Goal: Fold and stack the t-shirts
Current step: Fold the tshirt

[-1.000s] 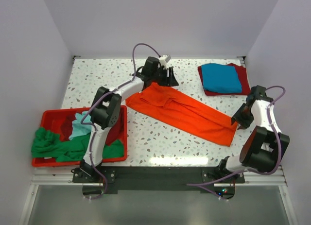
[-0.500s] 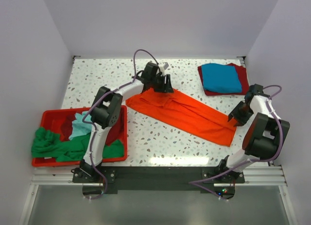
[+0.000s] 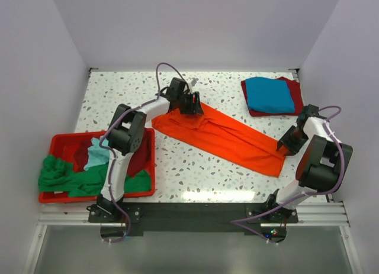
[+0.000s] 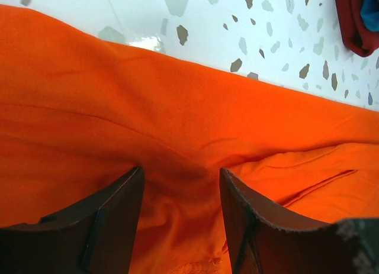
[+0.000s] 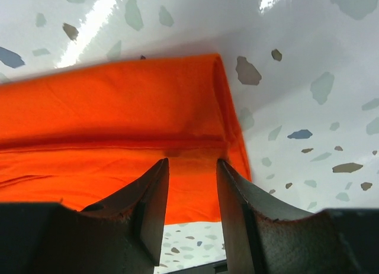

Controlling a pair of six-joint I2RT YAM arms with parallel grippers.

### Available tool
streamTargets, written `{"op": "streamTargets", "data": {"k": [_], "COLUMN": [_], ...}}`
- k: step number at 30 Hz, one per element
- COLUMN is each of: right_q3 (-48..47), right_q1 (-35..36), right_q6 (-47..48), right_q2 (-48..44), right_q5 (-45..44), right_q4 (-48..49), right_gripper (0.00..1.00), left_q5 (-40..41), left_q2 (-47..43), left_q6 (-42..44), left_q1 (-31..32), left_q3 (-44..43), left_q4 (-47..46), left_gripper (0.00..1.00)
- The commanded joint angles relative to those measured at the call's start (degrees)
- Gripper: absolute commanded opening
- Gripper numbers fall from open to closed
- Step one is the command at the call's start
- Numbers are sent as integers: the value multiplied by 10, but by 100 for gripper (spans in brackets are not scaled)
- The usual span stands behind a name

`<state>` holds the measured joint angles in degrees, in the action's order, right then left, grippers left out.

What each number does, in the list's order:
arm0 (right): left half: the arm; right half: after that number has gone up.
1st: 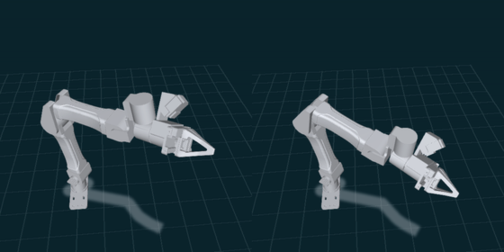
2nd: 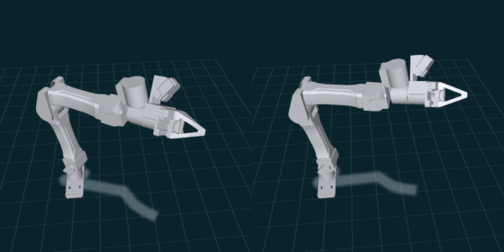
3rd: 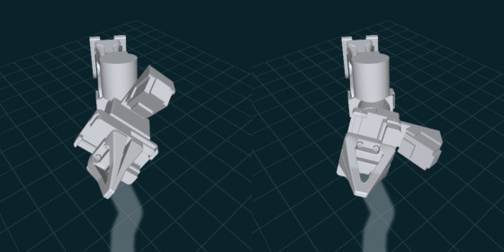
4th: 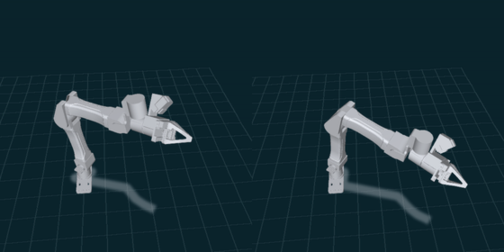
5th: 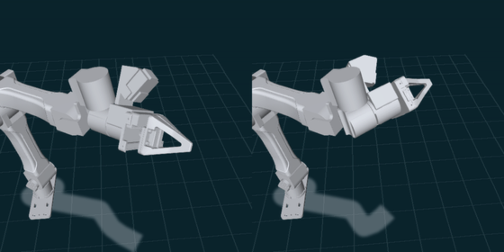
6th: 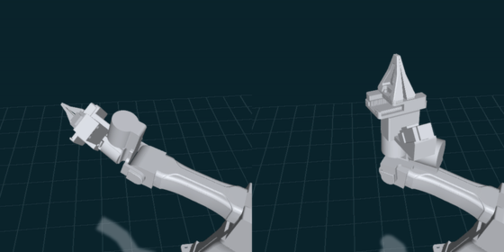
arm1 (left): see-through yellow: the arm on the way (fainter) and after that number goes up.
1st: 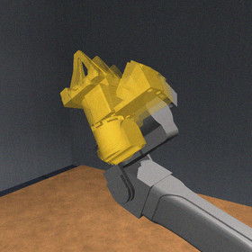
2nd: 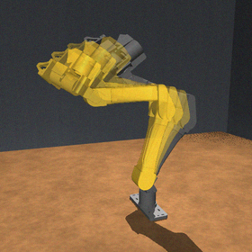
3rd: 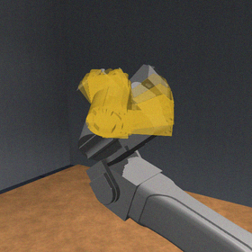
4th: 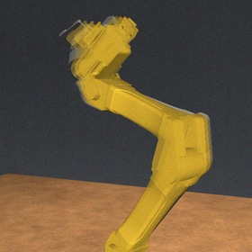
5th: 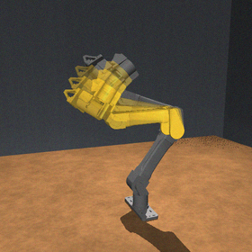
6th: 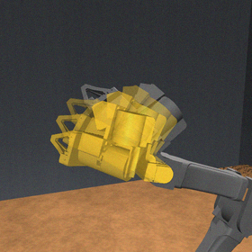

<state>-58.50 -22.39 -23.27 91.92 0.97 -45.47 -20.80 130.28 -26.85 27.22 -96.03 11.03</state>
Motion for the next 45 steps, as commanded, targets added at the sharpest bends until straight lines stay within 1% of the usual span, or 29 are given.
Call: {"op": "streamTargets", "data": {"k": [1,6,11,16,22,28,45], "right_q3": [11,-7,-69,-95,-77,-45,-32], "right_q1": [2,2,1,1,2,2,3], "right_q6": [-9,-9,-6,-17,-20,-21,-20], "right_q2": [-7,-31,-3,28,66,73,27], "right_q5": [-8,-17,-11,32,51,61,88], "right_q4": [-20,-33,-33,-4,21,43,-1], "right_gripper": [41,43,43,43,43,43,43], "left_q5": [22,18,11,7,6,8,8], "left_q2": [-10,-5,-1,2,5,8,18], "left_q6": [0,2,7,14,10,9,-1], "left_q1": [-19,-23,-23,-23,-23,-24,-26], "left_q3": [16,14,11,7,-1,-6,-13], "left_q4": [0,-3,-3,1,0,0,-5], "left_gripper": [59,59,59,59,59,59,59]}}
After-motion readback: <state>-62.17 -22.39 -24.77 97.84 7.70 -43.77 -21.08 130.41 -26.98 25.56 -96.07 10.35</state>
